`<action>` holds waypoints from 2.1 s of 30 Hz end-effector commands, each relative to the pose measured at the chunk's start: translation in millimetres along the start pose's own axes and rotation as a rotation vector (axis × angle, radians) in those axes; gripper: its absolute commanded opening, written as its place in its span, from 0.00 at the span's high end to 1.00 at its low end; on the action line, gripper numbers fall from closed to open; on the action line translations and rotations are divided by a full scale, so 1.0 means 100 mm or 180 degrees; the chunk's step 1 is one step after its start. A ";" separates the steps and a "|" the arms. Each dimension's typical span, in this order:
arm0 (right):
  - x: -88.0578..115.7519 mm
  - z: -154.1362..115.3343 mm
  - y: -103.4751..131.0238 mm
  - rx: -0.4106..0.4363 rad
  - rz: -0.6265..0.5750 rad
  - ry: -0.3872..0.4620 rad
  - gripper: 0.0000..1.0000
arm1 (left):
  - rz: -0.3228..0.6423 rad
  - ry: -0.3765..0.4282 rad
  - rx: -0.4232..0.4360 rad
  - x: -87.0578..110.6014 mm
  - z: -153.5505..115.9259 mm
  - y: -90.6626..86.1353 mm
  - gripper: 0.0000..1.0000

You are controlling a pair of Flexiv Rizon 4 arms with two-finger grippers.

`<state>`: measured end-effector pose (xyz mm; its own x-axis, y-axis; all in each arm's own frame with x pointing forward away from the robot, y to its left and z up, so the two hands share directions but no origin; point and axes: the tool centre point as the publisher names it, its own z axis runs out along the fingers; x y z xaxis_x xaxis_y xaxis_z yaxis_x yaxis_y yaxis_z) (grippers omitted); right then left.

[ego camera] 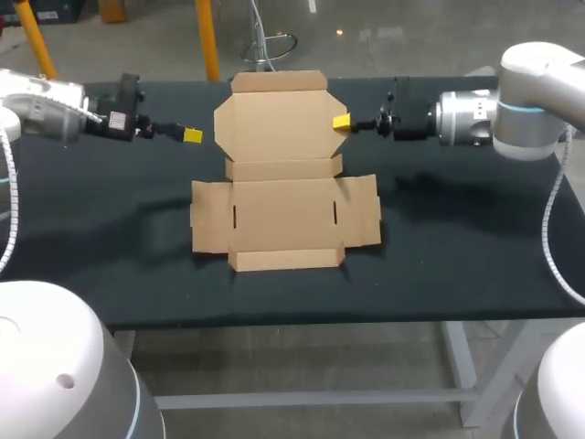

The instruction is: Assemble the packaging by folding the flat box into shape, placing the metal phone stand inside, and closing the box properly

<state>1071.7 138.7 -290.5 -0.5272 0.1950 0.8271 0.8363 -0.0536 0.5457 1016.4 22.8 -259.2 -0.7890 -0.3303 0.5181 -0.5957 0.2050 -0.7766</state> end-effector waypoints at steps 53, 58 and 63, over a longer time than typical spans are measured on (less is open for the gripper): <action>0.24 0.20 0.31 -0.0208 -0.0758 0.0429 1.00 | 0.0775 0.1080 0.0255 -0.12 0.55 -0.59 0.17; 0.26 0.23 0.34 -0.0212 -0.0788 0.0441 1.00 | 0.0814 0.1090 0.0299 -0.13 0.60 -0.63 0.47; 0.27 0.25 0.36 -0.0223 -0.0816 0.0460 1.00 | 0.0845 0.1083 0.0296 -0.11 0.64 -0.65 0.53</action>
<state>1088.1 166.6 -250.2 -0.7369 0.0812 0.6711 0.6654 -0.0883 0.7412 1069.2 -45.8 -236.2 -0.9299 0.0026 0.3678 -0.3633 0.1506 -0.9194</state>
